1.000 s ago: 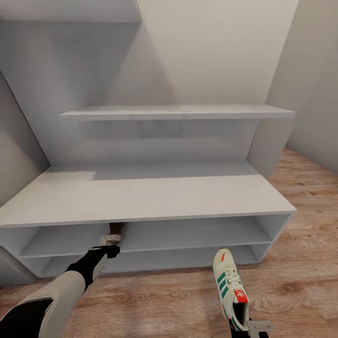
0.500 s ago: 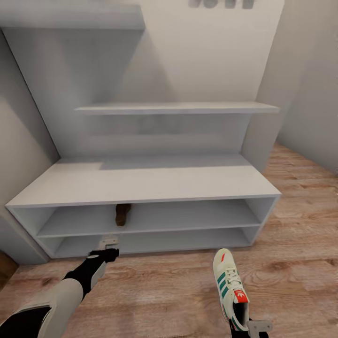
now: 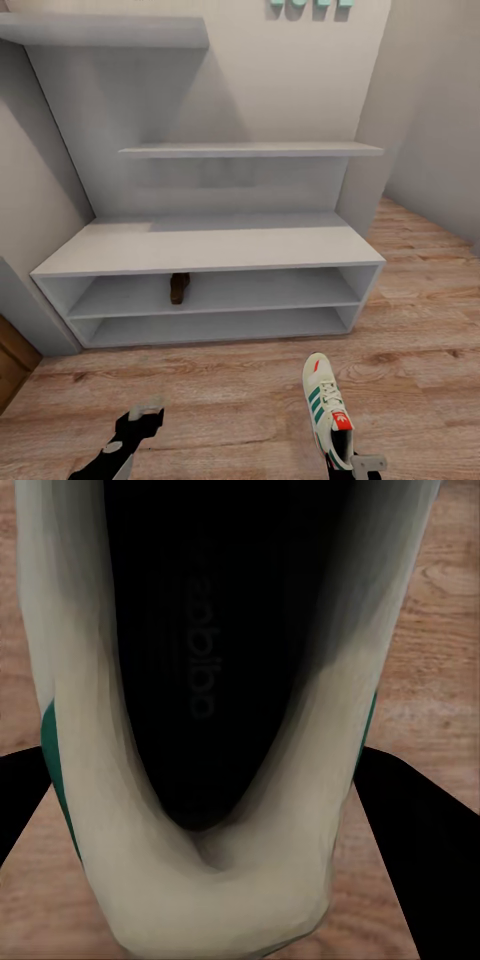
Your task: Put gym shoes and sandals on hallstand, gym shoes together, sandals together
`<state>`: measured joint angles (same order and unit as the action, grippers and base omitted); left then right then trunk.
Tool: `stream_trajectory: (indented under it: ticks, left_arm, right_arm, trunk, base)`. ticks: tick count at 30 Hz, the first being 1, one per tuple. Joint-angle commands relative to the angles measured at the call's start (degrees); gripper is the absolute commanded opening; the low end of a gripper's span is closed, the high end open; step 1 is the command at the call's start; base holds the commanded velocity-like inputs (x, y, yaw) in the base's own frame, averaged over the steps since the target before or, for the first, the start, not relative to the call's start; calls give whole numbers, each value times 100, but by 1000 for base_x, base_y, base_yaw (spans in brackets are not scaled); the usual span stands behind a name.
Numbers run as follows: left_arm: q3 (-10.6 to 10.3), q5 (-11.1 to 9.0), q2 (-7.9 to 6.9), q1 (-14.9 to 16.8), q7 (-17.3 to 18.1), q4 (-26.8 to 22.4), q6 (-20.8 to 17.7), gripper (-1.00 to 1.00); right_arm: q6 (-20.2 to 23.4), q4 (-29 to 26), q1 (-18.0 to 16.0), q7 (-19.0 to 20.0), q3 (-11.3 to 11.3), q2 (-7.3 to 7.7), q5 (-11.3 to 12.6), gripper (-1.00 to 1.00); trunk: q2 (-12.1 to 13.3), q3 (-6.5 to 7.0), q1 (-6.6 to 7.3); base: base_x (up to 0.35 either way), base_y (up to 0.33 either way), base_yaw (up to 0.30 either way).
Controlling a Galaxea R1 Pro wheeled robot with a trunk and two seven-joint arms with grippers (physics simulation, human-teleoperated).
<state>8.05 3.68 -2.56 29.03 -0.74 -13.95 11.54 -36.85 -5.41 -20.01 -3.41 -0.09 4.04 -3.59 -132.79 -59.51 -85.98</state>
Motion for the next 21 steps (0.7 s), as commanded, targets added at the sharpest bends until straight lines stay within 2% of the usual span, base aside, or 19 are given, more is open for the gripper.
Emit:
stream_trajectory:
  ticks: [1, 6, 8, 10, 12, 14, 15, 18, 19, 21]
  left_arm:
    - [34, 23, -107, -324, 168, 16, 347, 100]
    - [44, 10, -249, -828, 639, 21, 985, 100]
    - [46, 2, -270, -900, 765, 29, 1089, 100]
    - [47, -23, -324, -1000, 920, 45, 1187, 100]
    - [47, -112, -394, -1142, 1069, 24, 1262, 100]
    - [49, -154, -417, -1176, 1105, 21, 1278, 100]
    - [49, -184, -439, -1202, 1152, 21, 1285, 100]
    - [48, -205, -467, -1233, 1243, 26, 1293, 100]
    - [48, -213, -482, -1248, 1310, 25, 1296, 100]
    - [48, -219, -493, -1258, 1373, 24, 1298, 100]
  right_arm:
    - [-7, 4, -3, -28, 2, -4, -37, -100]
    - [131, 3, -3, -28, -5, -38, -42, -100]
    - [269, -11, -3, -28, -6, -49, -40, -100]
    - [626, -42, -3, -28, -7, -64, -35, -100]
    - [1433, -307, -12, -47, -7, -125, -30, -100]
    - [1769, -541, -15, -88, -6, -166, -31, -100]
    - [2108, -829, -17, -171, -7, -219, -33, -100]
    - [2645, -1318, -19, -392, -4, -335, -31, -100]
    - [3020, -1663, -19, -598, -2, -437, -30, -100]
    - [3407, -2008, -23, -830, -2, -563, -29, -100]
  trunk:
    - [-2, -4, 2]
    - [-2, -4, 2]
    - [-2, -4, 2]
    - [-2, -4, 2]
    - [-2, -4, 2]
    - [-2, -4, 2]
    - [-2, -4, 2]
    - [-2, -4, 2]
    - [-2, -4, 2]
    - [-2, -4, 2]
  base:
    - [-18, 0, 0]
    - [-7, 0, 0]
    - [-2, 0, 0]
    - [0, 0, 0]
    - [0, 0, 0]
    - [0, 0, 0]
    - [0, 0, 0]
    - [0, 0, 0]
    - [0, 0, 0]
    - [0, 0, 0]
